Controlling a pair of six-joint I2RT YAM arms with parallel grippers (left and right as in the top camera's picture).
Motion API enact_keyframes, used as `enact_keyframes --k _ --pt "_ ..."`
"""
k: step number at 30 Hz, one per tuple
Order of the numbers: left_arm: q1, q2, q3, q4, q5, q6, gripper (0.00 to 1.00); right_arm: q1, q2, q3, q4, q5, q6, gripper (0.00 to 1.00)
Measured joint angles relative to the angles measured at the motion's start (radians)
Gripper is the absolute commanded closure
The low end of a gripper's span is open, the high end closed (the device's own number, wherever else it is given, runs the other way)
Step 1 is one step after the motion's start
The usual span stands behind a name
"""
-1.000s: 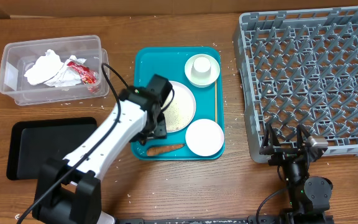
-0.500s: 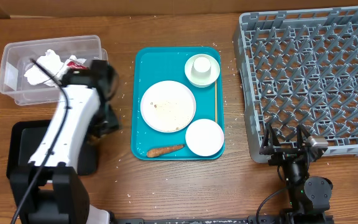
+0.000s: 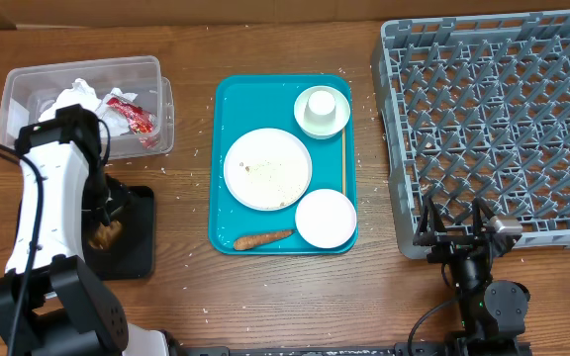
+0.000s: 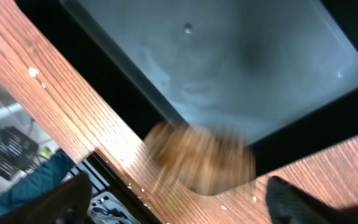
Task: Sort waste into correct bins and load items into the dishwasher
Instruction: 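Move the bread left and release it onto the black tray, then reach the left gripper to the carrot and close on it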
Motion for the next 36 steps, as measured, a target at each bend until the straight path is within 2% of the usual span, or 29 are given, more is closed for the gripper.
enact_keyframes --k 8,16,18,21,28,33,36 --pt "0.026 0.000 0.000 0.003 0.019 -0.011 0.00 0.000 0.000 0.000 0.000 0.000 -0.001 0.00" --pt "-0.029 0.000 0.000 0.007 0.173 0.062 0.00 0.000 0.000 0.000 0.000 0.000 0.000 0.00" --pt "-0.082 -0.002 0.000 0.014 0.209 0.083 0.00 0.000 0.000 0.000 0.000 0.000 0.000 0.00" --pt "-0.226 -0.008 0.000 0.043 0.275 0.129 0.01 0.000 0.000 0.000 0.000 0.000 -0.001 0.00" --pt "-0.603 -0.011 -0.010 0.152 0.325 0.189 0.00 0.000 0.000 0.000 0.000 0.000 -0.001 0.00" --pt "-0.784 -0.011 -0.054 0.259 0.316 0.204 0.00 0.000 0.000 0.000 0.000 0.000 -0.001 0.00" --pt "-0.842 -0.011 -0.086 0.283 0.279 0.204 0.00 0.000 0.000 0.000 0.000 0.000 0.000 0.00"
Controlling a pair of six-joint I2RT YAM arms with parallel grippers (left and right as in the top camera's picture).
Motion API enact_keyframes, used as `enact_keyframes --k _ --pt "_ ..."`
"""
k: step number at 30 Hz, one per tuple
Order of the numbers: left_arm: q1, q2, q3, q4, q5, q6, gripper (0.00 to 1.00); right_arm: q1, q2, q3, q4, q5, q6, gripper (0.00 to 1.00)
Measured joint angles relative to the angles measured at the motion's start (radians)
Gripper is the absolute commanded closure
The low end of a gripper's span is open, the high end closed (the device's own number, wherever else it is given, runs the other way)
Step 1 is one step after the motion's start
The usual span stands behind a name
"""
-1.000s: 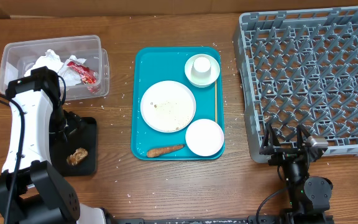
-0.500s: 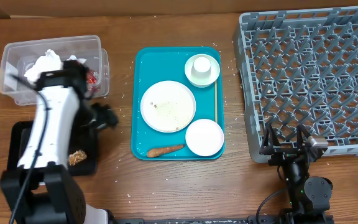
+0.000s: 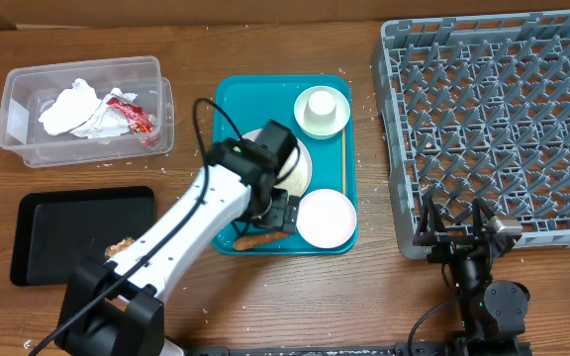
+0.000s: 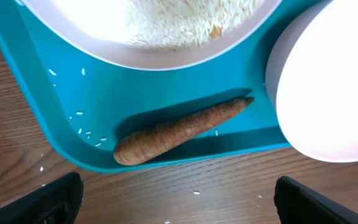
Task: Sort waste into correct bins and load items into the dishwasher
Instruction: 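Reach the left gripper to the carrot and close on it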
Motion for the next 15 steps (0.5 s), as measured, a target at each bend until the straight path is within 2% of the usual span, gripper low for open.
enact_keyframes --k 7,10,12,15 --pt "-0.014 0.000 -0.083 0.043 -0.052 0.000 0.00 0.000 0.000 0.000 0.000 0.000 0.000 0.00" --pt "-0.014 0.000 -0.116 0.063 -0.054 0.000 0.05 0.000 0.000 0.000 0.000 0.000 0.000 0.00" --pt "-0.014 0.000 -0.144 0.106 -0.054 0.002 0.14 0.000 0.000 0.000 0.000 0.000 0.000 0.00" --pt "-0.014 0.000 -0.183 0.182 -0.054 0.015 0.13 0.000 0.000 0.000 0.000 0.000 0.000 0.00"
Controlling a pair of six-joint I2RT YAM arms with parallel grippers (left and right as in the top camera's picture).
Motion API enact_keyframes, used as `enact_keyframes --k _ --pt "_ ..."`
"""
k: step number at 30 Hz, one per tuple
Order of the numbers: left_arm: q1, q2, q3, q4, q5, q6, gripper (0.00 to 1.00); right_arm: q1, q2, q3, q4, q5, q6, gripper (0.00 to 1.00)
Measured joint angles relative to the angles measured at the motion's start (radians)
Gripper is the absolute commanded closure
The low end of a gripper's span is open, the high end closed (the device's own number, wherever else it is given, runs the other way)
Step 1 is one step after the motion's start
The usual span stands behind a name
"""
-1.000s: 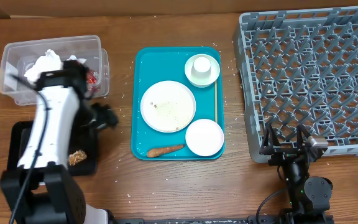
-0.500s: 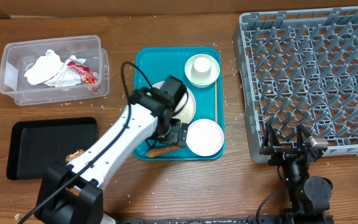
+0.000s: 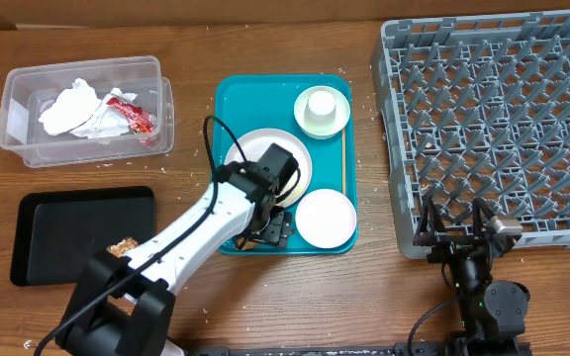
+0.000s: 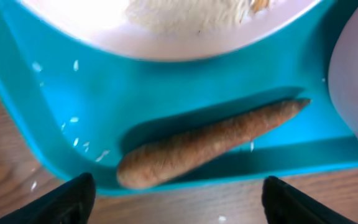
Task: Sort waste into correct bins and load items into the dishwasher
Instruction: 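Reach the left gripper to the carrot and close on it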
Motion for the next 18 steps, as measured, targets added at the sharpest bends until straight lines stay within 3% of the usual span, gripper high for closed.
enact_keyframes --k 18 --pt "0.000 0.000 -0.148 0.234 0.006 0.063 0.11 0.000 0.000 0.000 0.001 0.000 0.000 0.00"
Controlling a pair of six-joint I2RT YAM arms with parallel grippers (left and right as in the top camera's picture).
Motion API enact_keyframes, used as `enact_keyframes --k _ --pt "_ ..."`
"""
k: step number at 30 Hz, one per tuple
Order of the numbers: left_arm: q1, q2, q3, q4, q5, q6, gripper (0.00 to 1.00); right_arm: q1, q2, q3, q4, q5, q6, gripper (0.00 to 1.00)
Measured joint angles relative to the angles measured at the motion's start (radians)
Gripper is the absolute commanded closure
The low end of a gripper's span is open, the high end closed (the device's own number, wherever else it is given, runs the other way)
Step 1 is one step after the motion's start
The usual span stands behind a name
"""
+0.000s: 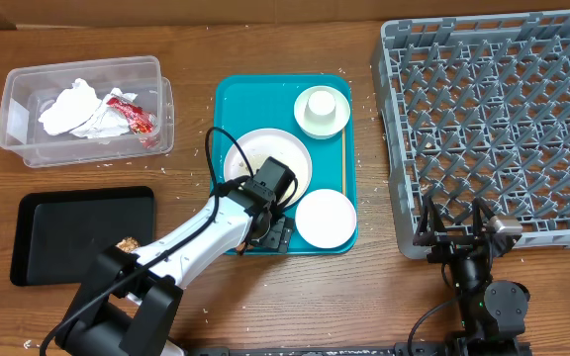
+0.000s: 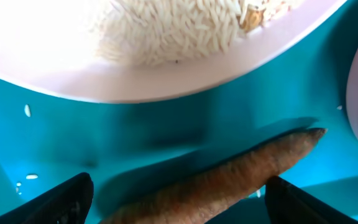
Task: Sort waste into correct bins and load items into the dishwasher
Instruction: 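Reach the left gripper to the carrot and close on it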
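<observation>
An orange-brown carrot (image 2: 229, 180) lies along the front edge of the teal tray (image 1: 228, 109). My left gripper (image 1: 265, 233) is low over it and hides it from overhead. In the left wrist view the left gripper (image 2: 182, 200) is open, one dark finger (image 2: 61, 199) on each side of the carrot, not closed on it. Just behind the carrot is the white plate (image 2: 166, 56) with rice on it. My right gripper (image 1: 455, 235) rests open at the table's front right, with nothing in it.
The tray also holds a white bowl (image 1: 326, 218) right of the carrot and an upturned cup (image 1: 322, 109). The grey dish rack (image 1: 493, 109) stands at right. At left are a clear bin (image 1: 18, 84) with wrappers and a black tray (image 1: 67, 222) holding a brown scrap (image 1: 124, 244).
My left gripper has come down closer to the tray. The carrot now fills the space between its open fingers. The right arm has not moved.
My left gripper was over the black tray with a brown scrap of food beneath it. Then it was open above the carrot on the teal tray, the scrap left on the black tray. It then stood lower, and now straddles the carrot.
</observation>
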Motion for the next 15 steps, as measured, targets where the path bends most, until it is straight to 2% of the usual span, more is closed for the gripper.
enact_keyframes --k 5,15 --pt "0.000 0.000 -0.001 0.004 0.007 0.019 0.19 0.000 0.000 0.000 0.000 0.000 0.000 0.00" --pt "0.000 0.000 -0.032 0.000 -0.001 0.023 0.20 0.000 0.000 0.000 -0.001 0.000 0.000 0.00"
